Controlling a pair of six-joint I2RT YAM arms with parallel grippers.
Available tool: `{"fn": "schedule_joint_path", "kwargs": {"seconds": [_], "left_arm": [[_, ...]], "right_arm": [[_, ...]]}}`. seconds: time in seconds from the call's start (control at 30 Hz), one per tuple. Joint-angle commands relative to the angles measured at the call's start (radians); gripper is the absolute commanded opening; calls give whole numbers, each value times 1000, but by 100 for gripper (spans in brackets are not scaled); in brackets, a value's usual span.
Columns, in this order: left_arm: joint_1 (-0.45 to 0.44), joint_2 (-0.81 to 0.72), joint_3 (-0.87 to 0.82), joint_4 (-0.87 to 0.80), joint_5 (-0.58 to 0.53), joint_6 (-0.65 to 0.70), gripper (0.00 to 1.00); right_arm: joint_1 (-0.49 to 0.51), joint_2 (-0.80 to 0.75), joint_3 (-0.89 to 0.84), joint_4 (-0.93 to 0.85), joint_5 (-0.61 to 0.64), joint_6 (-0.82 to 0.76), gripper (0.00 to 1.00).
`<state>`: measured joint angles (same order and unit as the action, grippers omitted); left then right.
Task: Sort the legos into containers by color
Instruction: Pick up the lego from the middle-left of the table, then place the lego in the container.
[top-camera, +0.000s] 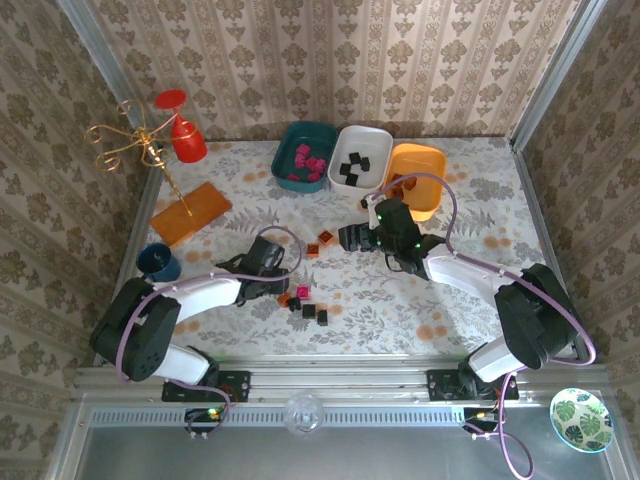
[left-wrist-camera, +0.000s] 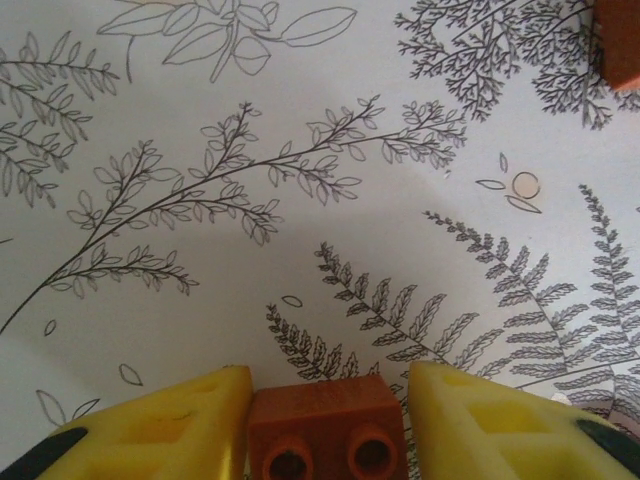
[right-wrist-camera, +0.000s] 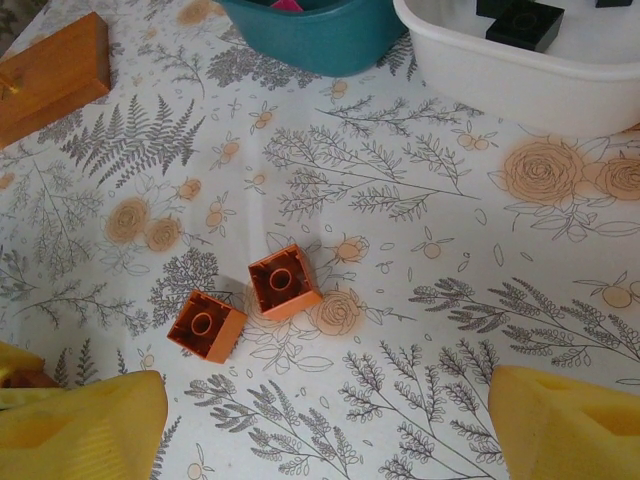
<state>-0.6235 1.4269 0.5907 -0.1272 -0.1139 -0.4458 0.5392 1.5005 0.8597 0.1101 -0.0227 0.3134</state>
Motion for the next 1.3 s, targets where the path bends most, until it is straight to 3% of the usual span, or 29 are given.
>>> {"fn": "schedule_joint_path", "kwargs": {"seconds": [0.0, 0.27, 0.5, 0.8, 1.03, 1.27], "left_arm": [[-7, 6, 12, -28, -36, 19, 41], [-18, -107, 64, -13, -65, 22, 29], [-70, -155, 208, 103, -89, 59, 28], [-217, 179, 625, 141, -52, 159, 29], [-242, 509, 937, 168, 28, 203, 28], [-243, 862, 1325, 82, 55, 269, 28]], "right_arm": [[-7, -20, -14, 26, 9, 6, 85], [-7, -104, -67, 48, 58, 66, 85], [-8, -361, -194, 20, 224, 115, 88], [-36, -628, -288, -171, 364, 101, 90], [-81, -839, -425, -179, 379, 90, 91], [-87, -923, -478, -184, 440, 60, 91]]}}
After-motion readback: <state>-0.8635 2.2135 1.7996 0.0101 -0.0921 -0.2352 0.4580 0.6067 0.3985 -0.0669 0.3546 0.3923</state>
